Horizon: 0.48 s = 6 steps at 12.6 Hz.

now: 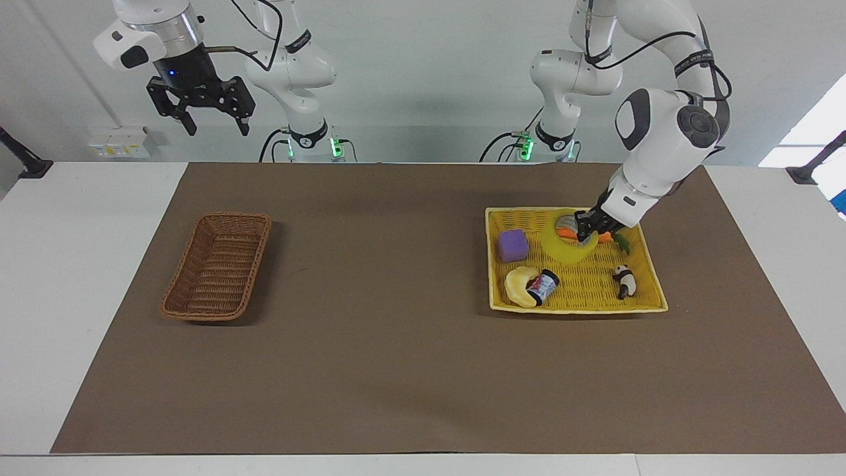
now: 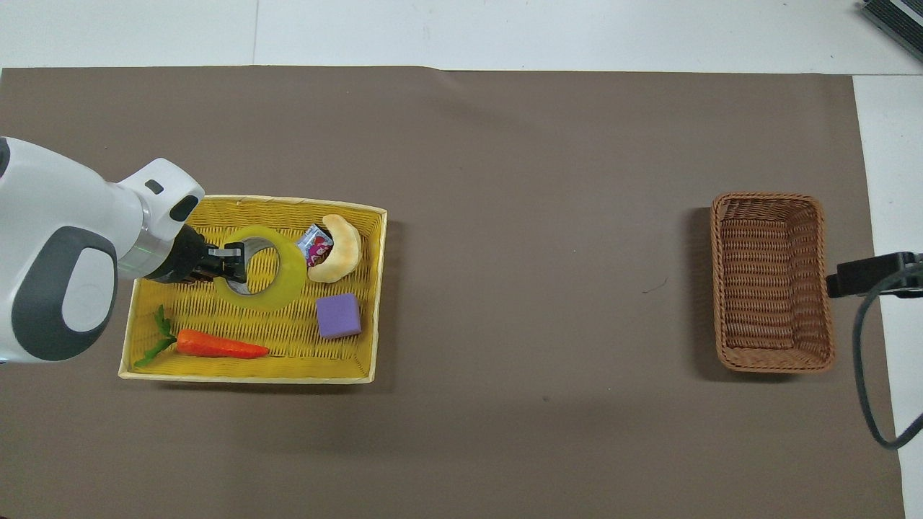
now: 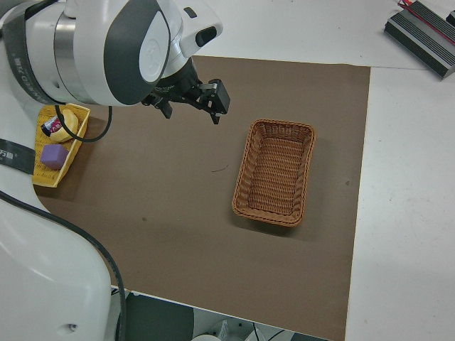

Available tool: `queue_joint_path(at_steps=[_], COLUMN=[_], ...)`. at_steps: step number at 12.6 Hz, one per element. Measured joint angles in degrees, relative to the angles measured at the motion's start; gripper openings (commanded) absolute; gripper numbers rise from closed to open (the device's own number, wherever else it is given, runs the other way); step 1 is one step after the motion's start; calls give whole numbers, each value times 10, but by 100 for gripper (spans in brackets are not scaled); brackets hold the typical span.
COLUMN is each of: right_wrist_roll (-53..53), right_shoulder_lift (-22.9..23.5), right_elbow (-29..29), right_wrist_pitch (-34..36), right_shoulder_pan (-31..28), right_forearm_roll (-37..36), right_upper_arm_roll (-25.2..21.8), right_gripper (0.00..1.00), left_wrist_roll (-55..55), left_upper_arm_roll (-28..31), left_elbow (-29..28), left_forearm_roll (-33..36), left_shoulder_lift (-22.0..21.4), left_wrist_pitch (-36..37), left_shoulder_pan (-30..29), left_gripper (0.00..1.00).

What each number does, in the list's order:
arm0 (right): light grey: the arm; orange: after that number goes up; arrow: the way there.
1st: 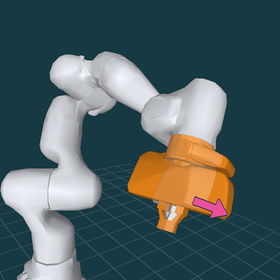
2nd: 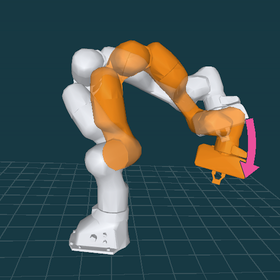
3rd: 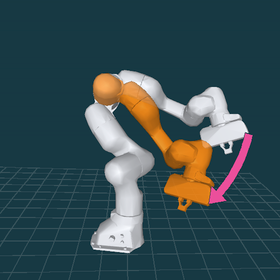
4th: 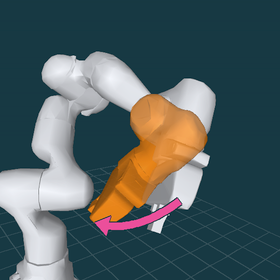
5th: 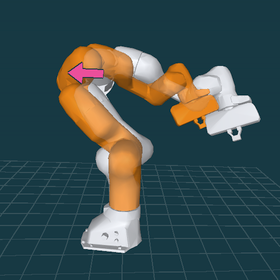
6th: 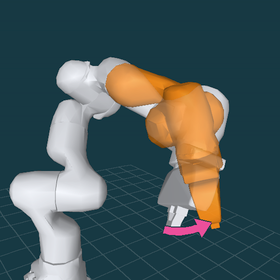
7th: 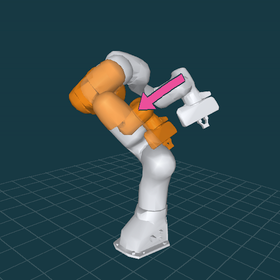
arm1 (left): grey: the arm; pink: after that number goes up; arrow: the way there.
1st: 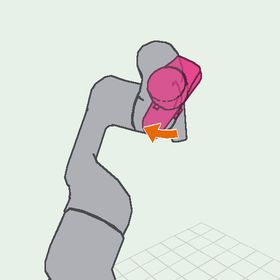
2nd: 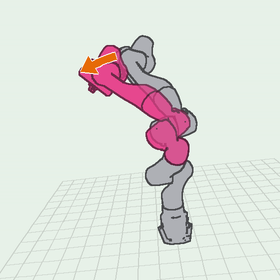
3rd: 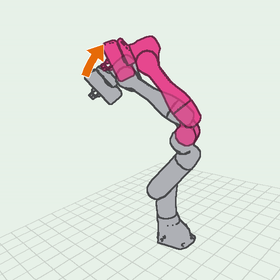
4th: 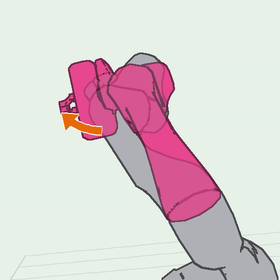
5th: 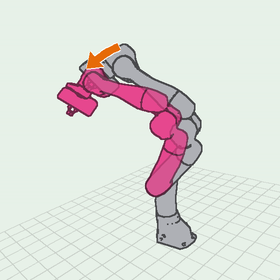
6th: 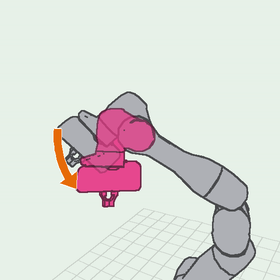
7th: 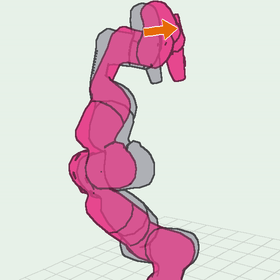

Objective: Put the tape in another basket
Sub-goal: 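Close the left gripper on the tape roll's rim and lift it, then carry the tape with the left gripper while the right gripper approaches it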

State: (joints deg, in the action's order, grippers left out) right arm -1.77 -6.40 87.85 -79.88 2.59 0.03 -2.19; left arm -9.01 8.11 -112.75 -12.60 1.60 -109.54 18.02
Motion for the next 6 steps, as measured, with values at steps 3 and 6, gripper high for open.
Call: queue_joint_path(at_steps=[3,6], right_wrist_roll=[0,1], right_shoulder_lift=[0,0], right_elbow=[0,0], right_wrist_pitch=[0,0], right_shoulder_pan=[0,0], right_forearm_roll=[0,0], right_upper_arm_roll=[0,1], right_gripper=[100,100], left_wrist_roll=[-90,-157], left_upper_arm_roll=[-45,-67], left_elbow=[3,13], left_forearm_roll=[-20,-75], left_shoulder_lift=[-1,-1], left_wrist_pitch=[-1,-25], left_shoulder_pan=[20,69], left_gripper=[0,0])
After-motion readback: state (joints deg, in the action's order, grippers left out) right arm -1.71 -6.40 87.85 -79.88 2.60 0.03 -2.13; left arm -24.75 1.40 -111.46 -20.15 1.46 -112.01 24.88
